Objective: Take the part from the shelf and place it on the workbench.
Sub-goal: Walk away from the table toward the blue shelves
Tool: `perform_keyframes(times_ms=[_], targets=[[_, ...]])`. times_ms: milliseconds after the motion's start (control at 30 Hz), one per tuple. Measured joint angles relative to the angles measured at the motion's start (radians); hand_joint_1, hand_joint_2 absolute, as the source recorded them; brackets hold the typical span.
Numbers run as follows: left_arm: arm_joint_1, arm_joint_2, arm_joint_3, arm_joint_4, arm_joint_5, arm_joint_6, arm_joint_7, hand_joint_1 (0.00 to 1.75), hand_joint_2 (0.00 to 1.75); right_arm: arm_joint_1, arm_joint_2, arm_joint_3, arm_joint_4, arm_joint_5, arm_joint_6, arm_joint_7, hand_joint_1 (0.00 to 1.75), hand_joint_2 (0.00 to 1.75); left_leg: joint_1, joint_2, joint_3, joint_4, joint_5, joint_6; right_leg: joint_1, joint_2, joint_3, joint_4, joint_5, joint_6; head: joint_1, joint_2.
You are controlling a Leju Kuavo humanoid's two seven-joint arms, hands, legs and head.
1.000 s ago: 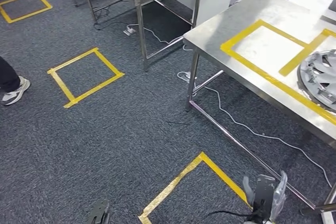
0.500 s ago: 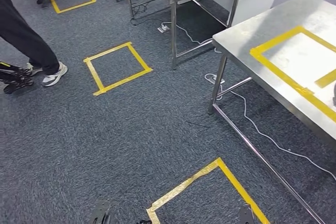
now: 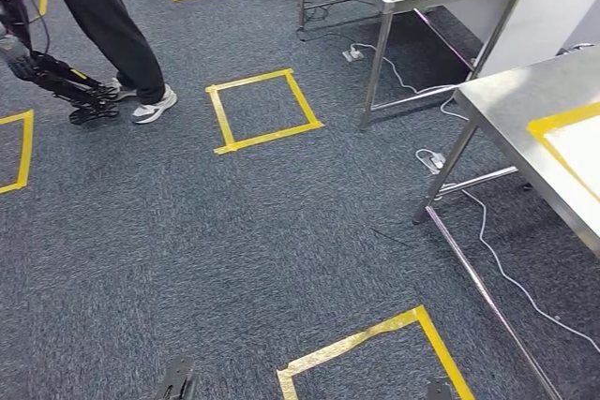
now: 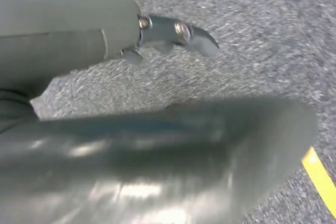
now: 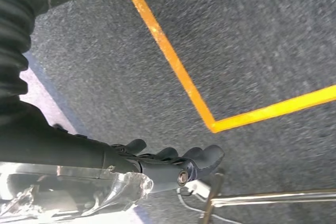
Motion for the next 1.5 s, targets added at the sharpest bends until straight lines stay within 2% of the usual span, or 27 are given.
perform_keyframes(times_ms=[33,100,167,233,300,367,433,467,533,600,667,733,800,867,933,967,1000,1033,1100,1167,1233,1267,1300,1333,1400,1467,1500], targets=[[0.000,0.000,0.000,0.000,-0.004,-0.001,0.003,0.00,0.00,-0.001,0.000,-0.003,0.000,-0.005,0.007,-0.004,0.00,1.75,0.001,-0.016,0.001,0.001,0.000,-0.002,-0.003,0.010,0.031,-0.070,0.042,-0.001,0.000,0.000],[0.000,0.002,-0.001,0.000,-0.013,0.002,0.007,0.00,0.00,-0.004,0.000,-0.011,0.003,-0.014,0.026,-0.010,0.00,1.75,0.001,-0.043,-0.001,0.005,0.002,-0.010,-0.011,0.059,0.093,-0.206,0.095,-0.001,0.000,0.000],[0.000,0.006,-0.002,0.000,-0.017,0.007,0.004,0.00,0.00,-0.009,0.000,-0.021,0.008,-0.020,0.041,-0.008,0.00,1.75,0.003,-0.063,-0.009,0.005,0.007,-0.024,-0.012,0.086,0.113,-0.249,0.100,-0.006,0.000,0.000],[0.003,0.009,-0.002,0.000,-0.017,0.009,-0.001,0.00,0.00,-0.011,0.001,-0.028,0.009,-0.020,0.047,0.004,0.00,1.75,0.008,-0.072,-0.016,0.002,0.012,-0.038,-0.008,0.064,0.114,-0.251,0.106,-0.020,0.000,0.000],[0.003,0.010,-0.002,0.000,-0.016,0.013,-0.003,0.00,0.00,-0.011,0.001,-0.034,0.009,-0.016,0.048,0.019,0.00,1.75,0.007,-0.028,-0.034,0.035,-0.012,-0.048,-0.007,0.039,0.116,-0.256,0.112,-0.035,-0.005,0.000],[-0.001,0.008,-0.002,0.000,-0.011,0.018,-0.003,0.00,0.00,-0.008,0.002,-0.042,0.009,-0.012,0.048,0.029,0.00,1.75,0.003,0.032,-0.088,0.146,-0.077,-0.053,-0.004,0.009,0.116,-0.260,0.113,-0.045,-0.011,0.000],[-0.002,0.007,-0.002,0.000,-0.010,0.018,0.000,0.00,0.00,-0.004,0.002,-0.049,0.010,-0.008,0.045,0.033,0.00,1.75,0.004,0.048,-0.147,0.272,-0.128,-0.057,0.000,-0.025,0.115,-0.260,0.111,-0.048,-0.012,0.000],[0.000,0.007,-0.002,0.000,-0.012,0.016,0.002,0.00,0.00,-0.004,0.002,-0.052,0.010,-0.007,0.040,0.031,0.00,1.75,0.004,0.050,-0.156,0.295,-0.128,-0.058,0.000,-0.041,0.115,-0.260,0.111,-0.048,-0.012,0.000],[0.003,0.007,-0.001,0.000,-0.014,0.016,0.006,0.00,0.00,-0.007,0.003,-0.060,0.010,-0.014,0.021,0.014,0.00,1.75,0.004,0.062,-0.114,0.224,-0.079,-0.056,0.000,-0.068,0.117,-0.260,0.109,-0.046,-0.013,0.000],[0.002,0.006,-0.001,0.000,-0.014,0.016,0.007,0.00,0.00,-0.009,0.006,-0.071,0.010,-0.023,0.000,-0.006,0.00,1.75,0.001,0.112,-0.036,0.086,-0.026,-0.051,0.005,-0.090,0.121,-0.257,0.103,-0.038,-0.014,0.000],[-0.001,0.005,-0.001,0.000,-0.015,0.016,0.007,0.00,0.00,-0.010,0.006,-0.081,0.010,-0.024,-0.011,-0.013,0.00,1.75,-0.003,0.142,0.002,0.015,-0.012,-0.041,0.012,-0.111,0.127,-0.255,0.097,-0.027,-0.010,0.000],[0.001,0.004,-0.001,0.000,-0.014,0.017,0.007,0.00,0.00,-0.012,0.007,-0.086,0.010,-0.018,-0.016,-0.013,0.00,1.75,-0.004,0.121,0.000,0.008,-0.013,-0.028,0.013,-0.130,0.133,-0.258,0.093,-0.017,-0.005,0.000],[0.004,0.005,-0.001,0.000,-0.010,0.023,0.007,0.00,0.00,-0.015,0.007,-0.091,0.010,-0.012,-0.021,-0.016,0.00,1.75,-0.001,0.098,0.000,0.006,-0.009,-0.016,0.008,-0.098,0.126,-0.234,0.070,-0.006,-0.002,0.000],[0.002,0.005,0.000,0.000,-0.001,0.031,0.007,0.00,0.00,-0.014,0.007,-0.097,0.010,-0.005,-0.025,-0.017,0.00,1.75,0.001,0.071,-0.001,0.004,-0.007,-0.005,0.005,-0.033,0.076,-0.121,0.008,0.000,0.003,0.000],[0.001,0.004,0.000,0.000,0.009,0.031,0.005,0.00,0.00,-0.011,0.007,-0.100,0.010,0.003,-0.027,-0.015,0.00,1.75,0.001,0.041,-0.001,0.004,-0.006,-0.001,0.005,-0.007,0.008,0.017,-0.047,-0.001,0.004,0.000],[0.001,0.004,0.001,0.000,0.012,0.029,0.004,0.00,0.00,-0.009,0.007,-0.101,0.010,0.005,-0.027,-0.014,0.00,1.75,0.000,0.026,-0.001,0.005,-0.006,-0.001,0.005,-0.004,-0.008,0.043,-0.047,-0.002,0.005,0.000],[0.002,0.004,0.001,0.000,0.014,0.027,0.003,0.00,0.00,-0.009,0.007,-0.102,0.010,0.006,-0.027,-0.013,0.00,1.75,0.001,0.010,0.000,0.005,-0.006,-0.001,0.004,-0.002,-0.008,0.031,-0.026,-0.003,0.005,0.000],[0.002,0.004,0.002,0.000,0.015,0.026,0.002,0.00,0.00,-0.009,0.007,-0.102,0.010,0.007,-0.027,-0.013,0.00,1.75,0.001,-0.007,0.001,0.006,-0.005,-0.003,0.002,0.003,0.012,-0.019,0.010,-0.003,0.005,0.000],[0.001,0.003,0.002,0.000,0.017,0.023,-0.001,0.00,0.00,-0.010,0.007,-0.103,0.011,0.010,-0.028,-0.014,0.00,1.75,0.002,-0.037,0.001,0.009,-0.005,-0.011,-0.007,0.047,0.074,-0.162,0.078,-0.002,0.005,0.000],[0.000,0.004,0.003,0.000,0.022,0.018,-0.010,0.00,0.00,-0.011,0.007,-0.102,0.012,0.016,-0.030,-0.023,0.00,1.75,0.003,-0.061,-0.006,0.013,-0.002,-0.023,-0.013,0.086,0.107,-0.234,0.099,-0.005,0.005,0.000],[0.003,0.003,0.006,0.000,0.031,0.016,-0.015,0.00,0.00,-0.013,0.007,-0.103,0.013,0.025,-0.034,-0.039,0.00,1.75,0.007,-0.081,-0.014,0.009,0.005,-0.037,-0.009,0.078,0.109,-0.237,0.100,-0.017,0.005,0.000],[0.005,0.003,0.008,0.000,0.035,0.017,-0.016,0.00,0.00,-0.016,0.007,-0.103,0.013,0.031,-0.034,-0.046,0.00,1.75,0.009,-0.080,-0.017,0.009,0.006,-0.043,-0.007,0.067,0.109,-0.239,0.103,-0.024,0.005,0.000],[0.006,0.002,0.011,0.000,0.039,0.018,-0.015,0.00,0.00,-0.018,0.007,-0.104,0.013,0.037,-0.034,-0.050,0.00,1.75,0.008,-0.061,-0.025,0.021,-0.004,-0.048,-0.006,0.054,0.110,-0.242,0.106,-0.032,0.002,0.000],[0.005,0.002,0.014,0.000,0.041,0.020,-0.014,0.00,0.00,-0.020,0.007,-0.104,0.013,0.043,-0.033,-0.053,0.00,1.75,0.006,-0.032,-0.042,0.053,-0.026,-0.051,-0.006,0.040,0.110,-0.246,0.109,-0.039,-0.001,0.000],[0.001,0.001,0.017,0.000,0.044,0.021,-0.012,0.00,0.00,-0.021,0.007,-0.104,0.013,0.048,-0.032,-0.054,0.00,1.75,0.003,0.031,-0.100,0.174,-0.092,-0.055,-0.001,0.008,0.110,-0.249,0.109,-0.047,-0.008,0.000],[0.000,0.001,0.018,0.000,0.044,0.023,-0.012,0.00,0.00,-0.020,0.007,-0.104,0.013,0.057,-0.029,-0.050,0.00,1.75,0.003,0.048,-0.151,0.282,-0.131,-0.057,0.004,-0.026,0.109,-0.248,0.108,-0.050,-0.009,0.000],[0.001,0.001,0.018,0.000,0.045,0.024,-0.014,0.00,0.00,-0.021,0.006,-0.103,0.013,0.065,-0.028,-0.046,0.00,1.75,0.003,0.051,-0.151,0.288,-0.123,-0.056,0.005,-0.042,0.109,-0.248,0.107,-0.051,-0.009,0.000]])
